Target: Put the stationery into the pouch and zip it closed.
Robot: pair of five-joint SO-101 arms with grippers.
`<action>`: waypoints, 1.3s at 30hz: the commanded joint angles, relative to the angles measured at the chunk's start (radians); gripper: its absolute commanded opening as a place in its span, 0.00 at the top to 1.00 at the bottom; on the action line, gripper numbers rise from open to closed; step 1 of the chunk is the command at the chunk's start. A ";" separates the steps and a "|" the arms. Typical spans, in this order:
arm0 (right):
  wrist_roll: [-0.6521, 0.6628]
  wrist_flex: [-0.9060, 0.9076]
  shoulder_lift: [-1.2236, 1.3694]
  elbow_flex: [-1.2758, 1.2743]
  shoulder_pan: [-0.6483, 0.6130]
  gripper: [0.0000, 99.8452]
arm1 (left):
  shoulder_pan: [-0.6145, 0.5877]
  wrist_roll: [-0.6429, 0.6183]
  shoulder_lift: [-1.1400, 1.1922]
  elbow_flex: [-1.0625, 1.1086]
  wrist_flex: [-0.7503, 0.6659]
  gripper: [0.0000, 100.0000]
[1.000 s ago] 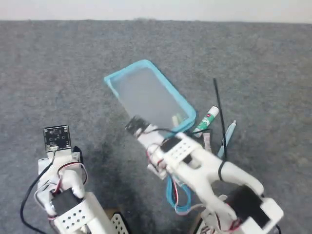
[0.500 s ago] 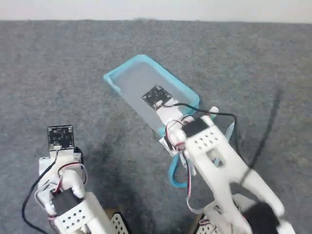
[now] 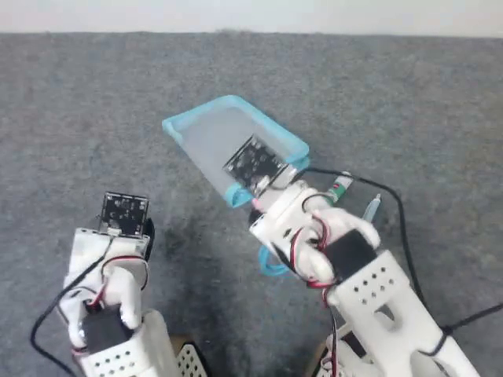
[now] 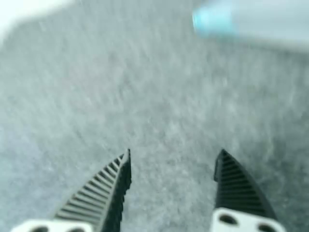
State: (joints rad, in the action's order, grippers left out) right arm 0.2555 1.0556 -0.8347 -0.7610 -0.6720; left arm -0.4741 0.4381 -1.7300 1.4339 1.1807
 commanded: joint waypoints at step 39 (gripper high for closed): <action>-0.009 -0.116 -0.073 -0.032 -0.030 0.99 | 0.543 -0.342 0.511 -0.314 -0.215 0.69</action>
State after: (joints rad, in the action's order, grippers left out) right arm 0.2555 0.9375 -0.8654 -0.8009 -0.6935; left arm 0.0552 0.1189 -1.1853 1.1423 0.9920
